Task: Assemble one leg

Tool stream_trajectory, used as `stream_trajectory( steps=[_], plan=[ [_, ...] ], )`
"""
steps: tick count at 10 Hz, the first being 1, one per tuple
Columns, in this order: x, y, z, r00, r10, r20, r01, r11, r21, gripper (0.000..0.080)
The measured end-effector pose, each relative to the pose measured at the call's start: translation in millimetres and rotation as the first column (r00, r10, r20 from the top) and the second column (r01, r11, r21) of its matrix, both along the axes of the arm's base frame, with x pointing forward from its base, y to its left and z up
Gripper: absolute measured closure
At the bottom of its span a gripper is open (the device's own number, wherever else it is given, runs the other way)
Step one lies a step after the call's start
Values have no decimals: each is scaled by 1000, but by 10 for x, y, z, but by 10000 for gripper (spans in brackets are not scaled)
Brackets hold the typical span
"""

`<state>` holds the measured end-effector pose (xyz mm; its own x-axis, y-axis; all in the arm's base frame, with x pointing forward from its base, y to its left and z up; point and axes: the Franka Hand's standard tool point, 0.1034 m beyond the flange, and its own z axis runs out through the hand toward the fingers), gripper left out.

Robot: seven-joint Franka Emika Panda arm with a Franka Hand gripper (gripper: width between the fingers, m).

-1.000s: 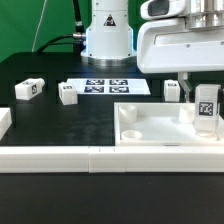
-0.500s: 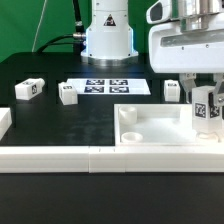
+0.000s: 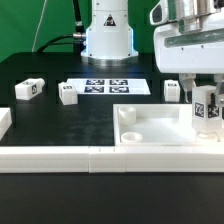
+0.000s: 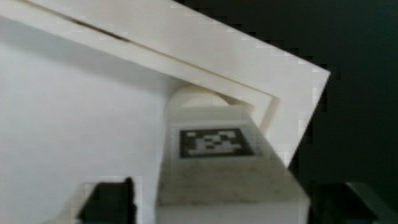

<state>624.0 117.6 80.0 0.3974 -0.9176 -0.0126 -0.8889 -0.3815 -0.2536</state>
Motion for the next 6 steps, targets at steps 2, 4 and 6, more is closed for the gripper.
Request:
stream_trajectory(
  steps=[2, 4, 6],
  plan=[
    [9, -23, -4, 962, 272, 19, -270, 960, -71, 175],
    [35, -31, -23, 828, 561, -1, -555, 819, -147, 151],
    [63, -107, -69, 632, 774, -42, -760, 609, -224, 150]
  ],
)
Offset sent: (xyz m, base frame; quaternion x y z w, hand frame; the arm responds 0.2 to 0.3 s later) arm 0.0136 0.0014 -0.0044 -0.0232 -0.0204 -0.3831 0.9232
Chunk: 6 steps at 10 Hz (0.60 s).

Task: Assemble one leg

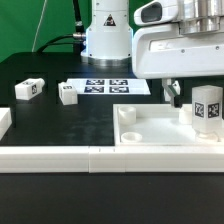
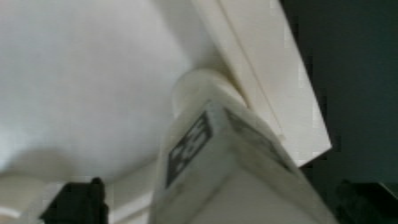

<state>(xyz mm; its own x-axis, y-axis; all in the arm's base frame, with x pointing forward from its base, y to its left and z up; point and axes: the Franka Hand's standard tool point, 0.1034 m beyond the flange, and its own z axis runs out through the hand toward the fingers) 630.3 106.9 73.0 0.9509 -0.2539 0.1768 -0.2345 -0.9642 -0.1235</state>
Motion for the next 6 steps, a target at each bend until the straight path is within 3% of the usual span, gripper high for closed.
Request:
stream_trajectory(
  steps=[2, 6],
  plan=[
    [23, 49, 28, 976, 217, 3, -216, 974, -71, 150],
    [45, 53, 90, 866, 500, 1, -495, 857, -142, 150]
  ],
)
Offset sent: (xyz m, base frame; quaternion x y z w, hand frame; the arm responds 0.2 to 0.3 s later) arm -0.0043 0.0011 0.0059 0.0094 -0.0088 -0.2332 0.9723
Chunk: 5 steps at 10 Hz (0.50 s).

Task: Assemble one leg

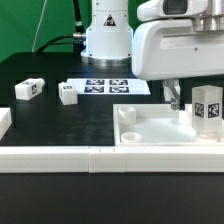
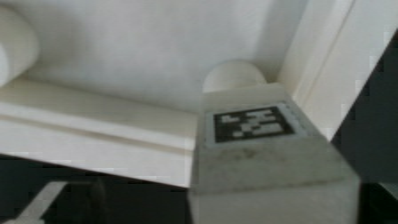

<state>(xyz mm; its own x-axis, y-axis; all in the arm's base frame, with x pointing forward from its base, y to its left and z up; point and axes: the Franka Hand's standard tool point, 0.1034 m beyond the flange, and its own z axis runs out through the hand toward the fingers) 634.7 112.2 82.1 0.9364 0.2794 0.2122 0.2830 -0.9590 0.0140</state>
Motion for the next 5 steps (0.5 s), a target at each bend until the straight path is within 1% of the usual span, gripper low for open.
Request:
stream_trajectory(
  steps=[1, 3, 4, 5],
  plan=[
    [-2, -5, -8, 1000, -9, -1, 9, 1000, 2, 150],
    [-5, -9, -17, 1000, -10, -2, 10, 1000, 2, 420],
    [-5, -8, -18, 1000, -9, -3, 9, 1000, 2, 420],
    [-6, -10, -21, 1000, -14, -3, 14, 1000, 3, 509]
  ],
)
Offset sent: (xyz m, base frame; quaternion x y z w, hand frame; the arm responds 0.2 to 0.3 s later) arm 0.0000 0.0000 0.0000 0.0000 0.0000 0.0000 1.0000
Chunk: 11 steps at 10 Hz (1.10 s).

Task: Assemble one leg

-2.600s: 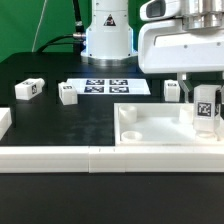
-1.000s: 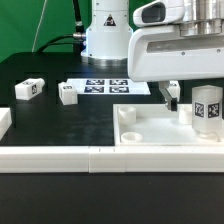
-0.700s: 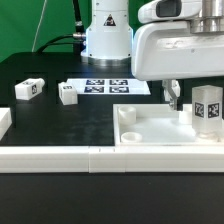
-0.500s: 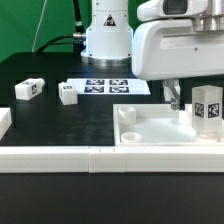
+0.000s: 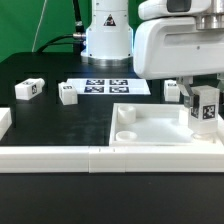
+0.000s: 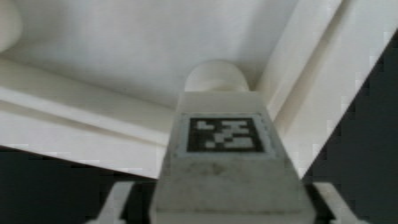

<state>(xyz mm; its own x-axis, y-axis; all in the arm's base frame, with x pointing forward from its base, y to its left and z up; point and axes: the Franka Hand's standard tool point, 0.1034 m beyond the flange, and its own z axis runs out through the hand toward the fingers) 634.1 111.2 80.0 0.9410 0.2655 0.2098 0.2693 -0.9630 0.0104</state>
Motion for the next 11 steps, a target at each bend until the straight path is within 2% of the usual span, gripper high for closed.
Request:
stream_trajectory(
  steps=[3, 4, 5, 6, 8, 9, 11],
  plan=[
    [-2, 0, -4, 997, -81, -5, 81, 997, 17, 509],
    [-2, -2, -20, 962, -271, -25, 273, 960, 65, 509],
    [15, -19, -26, 894, -446, -47, 449, 887, 111, 509],
    [19, -10, -30, 857, -512, -56, 515, 848, 124, 509],
    [14, -31, -34, 699, -706, -117, 715, 681, 160, 509],
    [-12, -7, -40, 552, -816, -173, 833, 528, 167, 509],
    [-19, -18, -51, 321, -917, -238, 944, 292, 152, 509]
  ],
)
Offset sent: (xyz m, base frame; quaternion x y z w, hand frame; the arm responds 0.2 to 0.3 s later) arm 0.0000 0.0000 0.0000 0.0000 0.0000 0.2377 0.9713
